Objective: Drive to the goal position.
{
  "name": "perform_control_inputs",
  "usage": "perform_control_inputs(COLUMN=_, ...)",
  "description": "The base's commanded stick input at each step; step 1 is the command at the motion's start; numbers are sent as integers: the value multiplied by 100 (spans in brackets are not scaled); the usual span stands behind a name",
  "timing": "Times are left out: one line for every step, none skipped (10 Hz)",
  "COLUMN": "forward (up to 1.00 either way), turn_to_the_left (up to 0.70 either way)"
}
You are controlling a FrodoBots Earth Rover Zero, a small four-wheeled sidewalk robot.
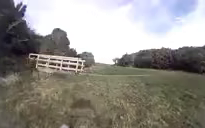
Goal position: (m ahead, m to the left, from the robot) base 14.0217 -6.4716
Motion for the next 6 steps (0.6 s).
perform_control_inputs(forward=85, turn_to_the_left=0)
perform_control_inputs(forward=85, turn_to_the_left=0)
perform_control_inputs(forward=85, turn_to_the_left=0)
perform_control_inputs(forward=85, turn_to_the_left=0)
perform_control_inputs(forward=85, turn_to_the_left=0)
perform_control_inputs(forward=85, turn_to_the_left=0)
